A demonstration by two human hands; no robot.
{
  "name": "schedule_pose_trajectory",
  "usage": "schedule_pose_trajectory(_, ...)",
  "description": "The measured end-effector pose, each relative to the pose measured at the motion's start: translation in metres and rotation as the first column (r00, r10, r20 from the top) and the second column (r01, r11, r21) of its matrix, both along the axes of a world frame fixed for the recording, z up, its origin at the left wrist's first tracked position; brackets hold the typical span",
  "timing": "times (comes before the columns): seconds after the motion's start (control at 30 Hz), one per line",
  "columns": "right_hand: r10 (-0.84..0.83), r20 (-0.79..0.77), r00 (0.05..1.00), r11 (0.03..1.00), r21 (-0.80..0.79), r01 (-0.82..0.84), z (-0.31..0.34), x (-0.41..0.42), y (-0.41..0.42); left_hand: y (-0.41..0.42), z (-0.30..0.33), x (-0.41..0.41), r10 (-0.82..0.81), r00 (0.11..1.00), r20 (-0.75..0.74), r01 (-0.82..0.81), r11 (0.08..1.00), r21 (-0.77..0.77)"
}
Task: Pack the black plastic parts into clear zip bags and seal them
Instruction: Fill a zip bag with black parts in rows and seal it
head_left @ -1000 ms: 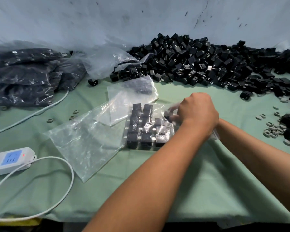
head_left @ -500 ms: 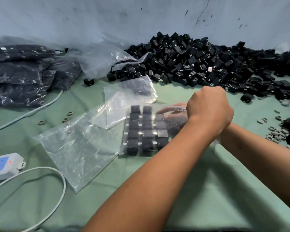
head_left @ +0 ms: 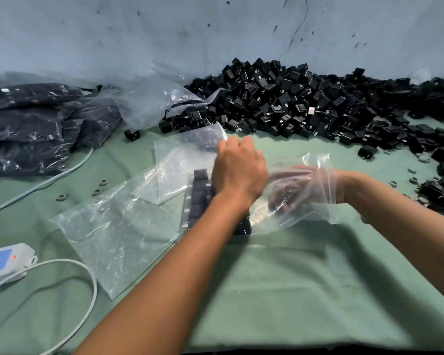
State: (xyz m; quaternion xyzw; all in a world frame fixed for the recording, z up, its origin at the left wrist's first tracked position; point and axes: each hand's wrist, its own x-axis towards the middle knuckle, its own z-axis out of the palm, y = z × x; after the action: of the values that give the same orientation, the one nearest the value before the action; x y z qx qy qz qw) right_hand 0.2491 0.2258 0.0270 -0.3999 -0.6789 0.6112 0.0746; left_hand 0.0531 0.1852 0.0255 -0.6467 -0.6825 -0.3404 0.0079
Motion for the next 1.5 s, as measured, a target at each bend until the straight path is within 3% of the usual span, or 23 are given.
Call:
schedule_pose_trajectory(0.07, -0.01, 0.051, 0.999, 1.0, 0.025, 0.009, 0.0, 0.026, 0.011, 0.003, -0.018, -0.02, 0.062, 0.992, -0.113, -0.077, 0.988, -0.133)
schedule_pose_trajectory(0.13, -0.219, 0.115, 0.969, 0.975, -0.002, 0.221, -0.005, 0.052, 0.022, 0.004, -0.033, -0.031, 0.012, 0.977, -0.215, -0.078, 0.951, -0.3)
schedule_pose_trajectory(0.2, -0.383, 0.207, 0.9, 0.923, 0.135, 0.361, -0.01, 0.063, 0.035, 0.005, -0.044, -0.034, -0.057, 0.969, -0.241, -0.041, 0.923, -0.383)
schedule_pose_trajectory(0.3, -0.702, 0.161, 0.694, 0.69, 0.394, 0.606, -0.02, 0.05, 0.056, 0.007, -0.05, -0.033, -0.089, 0.967, -0.241, -0.015, 0.916, -0.4)
schedule_pose_trajectory(0.37, -0.794, 0.036, 0.607, 0.527, 0.538, 0.658, -0.023, 0.028, 0.071, 0.007, -0.051, -0.034, -0.092, 0.963, -0.253, -0.016, 0.918, -0.396)
schedule_pose_trajectory(0.43, -0.784, 0.007, 0.621, 0.449, 0.697, 0.559, -0.02, 0.003, 0.084, 0.007, -0.052, -0.035, -0.092, 0.963, -0.253, -0.017, 0.918, -0.396)
schedule_pose_trajectory(0.53, -0.699, 0.135, 0.702, 0.449, 0.847, 0.284, -0.01, -0.031, 0.107, 0.006, -0.052, -0.035, -0.085, 0.965, -0.248, -0.02, 0.921, -0.39)
schedule_pose_trajectory(0.63, -0.623, 0.344, 0.702, 0.532, 0.845, 0.058, -0.01, -0.052, 0.133, 0.005, -0.052, -0.034, -0.087, 0.965, -0.246, -0.015, 0.922, -0.386)
schedule_pose_trajectory(0.77, -0.559, 0.518, 0.647, 0.617, 0.781, -0.092, -0.024, -0.061, 0.148, 0.006, -0.053, -0.035, -0.091, 0.963, -0.253, -0.015, 0.922, -0.388)
schedule_pose_trajectory(0.93, -0.67, 0.341, 0.659, 0.419, 0.907, -0.043, -0.03, -0.067, 0.139, 0.005, -0.053, -0.034, -0.091, 0.965, -0.246, -0.01, 0.924, -0.382)
schedule_pose_trajectory(1.07, -0.735, 0.332, 0.591, 0.467, 0.88, 0.086, -0.028, -0.055, 0.14, 0.005, -0.05, -0.035, -0.097, 0.967, -0.234, -0.002, 0.921, -0.39)
schedule_pose_trajectory(1.13, -0.734, 0.373, 0.567, 0.494, 0.866, 0.07, -0.029, -0.042, 0.137, 0.006, -0.048, -0.034, -0.094, 0.97, -0.225, -0.005, 0.916, -0.401)
schedule_pose_trajectory(1.3, -0.647, 0.345, 0.68, 0.522, 0.85, 0.065, -0.028, -0.005, 0.119, 0.007, -0.038, -0.013, -0.027, 0.992, -0.123, -0.017, 0.939, -0.344)
schedule_pose_trajectory(1.33, -0.651, 0.305, 0.695, 0.518, 0.848, 0.113, -0.029, 0.001, 0.113, 0.006, -0.035, -0.003, -0.03, 0.994, -0.105, 0.0, 0.962, -0.274)
schedule_pose_trajectory(1.4, -0.714, 0.102, 0.692, 0.465, 0.809, 0.361, -0.031, 0.015, 0.098, 0.006, -0.03, 0.017, -0.058, 0.998, -0.005, 0.057, 0.99, -0.129)
schedule_pose_trajectory(1.5, -0.816, -0.229, 0.53, 0.327, 0.573, 0.751, -0.041, 0.032, 0.067, 0.011, -0.024, 0.047, -0.11, 0.987, 0.114, 0.121, 0.988, -0.091)
